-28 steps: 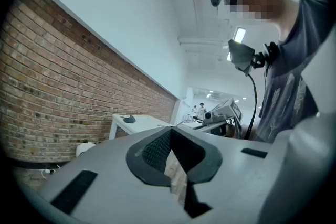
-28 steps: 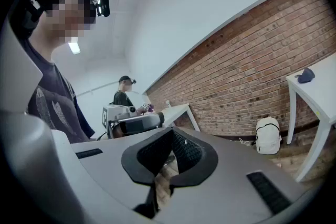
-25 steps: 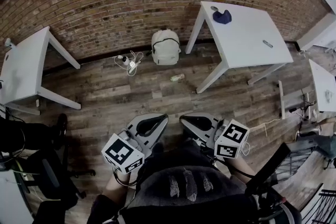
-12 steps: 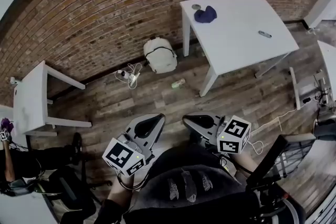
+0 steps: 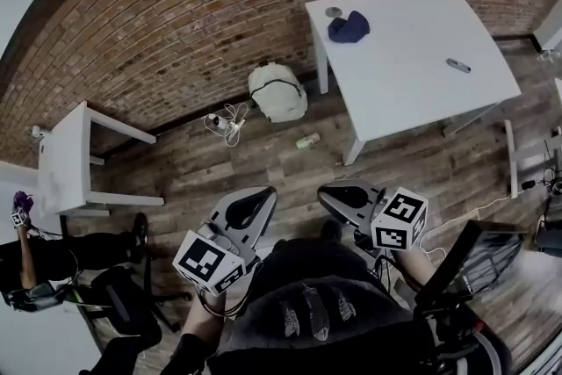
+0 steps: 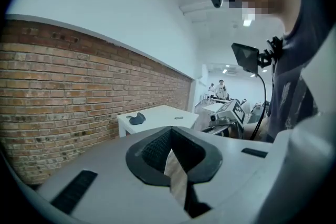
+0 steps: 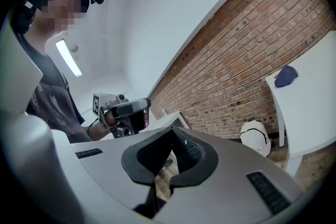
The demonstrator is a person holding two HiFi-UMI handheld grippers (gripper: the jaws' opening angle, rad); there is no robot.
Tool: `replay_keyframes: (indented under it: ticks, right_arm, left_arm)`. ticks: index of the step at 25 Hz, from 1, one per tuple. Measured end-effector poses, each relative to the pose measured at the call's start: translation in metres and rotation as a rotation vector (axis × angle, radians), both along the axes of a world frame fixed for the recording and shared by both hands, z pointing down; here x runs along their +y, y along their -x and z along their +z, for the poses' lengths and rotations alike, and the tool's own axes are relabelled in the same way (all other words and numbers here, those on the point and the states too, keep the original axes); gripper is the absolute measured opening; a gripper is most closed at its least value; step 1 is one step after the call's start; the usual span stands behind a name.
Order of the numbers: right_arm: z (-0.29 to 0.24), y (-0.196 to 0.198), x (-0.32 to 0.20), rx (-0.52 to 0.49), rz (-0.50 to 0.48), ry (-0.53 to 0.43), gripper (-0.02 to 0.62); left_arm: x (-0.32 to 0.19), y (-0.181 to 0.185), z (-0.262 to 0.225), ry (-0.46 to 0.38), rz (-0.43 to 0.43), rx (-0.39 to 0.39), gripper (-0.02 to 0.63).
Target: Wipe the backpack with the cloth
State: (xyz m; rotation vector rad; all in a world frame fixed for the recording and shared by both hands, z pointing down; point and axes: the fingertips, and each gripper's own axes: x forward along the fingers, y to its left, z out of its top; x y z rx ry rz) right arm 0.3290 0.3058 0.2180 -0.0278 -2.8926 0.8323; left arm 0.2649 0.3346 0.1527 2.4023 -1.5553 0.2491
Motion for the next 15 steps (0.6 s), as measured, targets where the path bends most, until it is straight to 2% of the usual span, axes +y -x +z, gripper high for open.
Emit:
replay_keyframes:
  ticks: [7, 10, 15]
  right_arm:
    - [0.004, 0.012, -0.015, 0.027, -0.026, -0.022, -0.002]
    - [0.007, 0.019, -0.019, 0.052, -0.022, -0.034, -0.002]
    - [0.009, 0.035, -0.036, 0.119, 0.033, -0.049, -0.002]
  left_arm:
    - [-0.016, 0.023, 0.006, -0.003, -0.052, -0.005, -0.002]
    - [-0.027, 0.038, 0.007, -0.027, -0.049, -0.006, -0.003]
    - [-0.049, 0.068, 0.012, -0.057, -0.011, 0.041, -0.002]
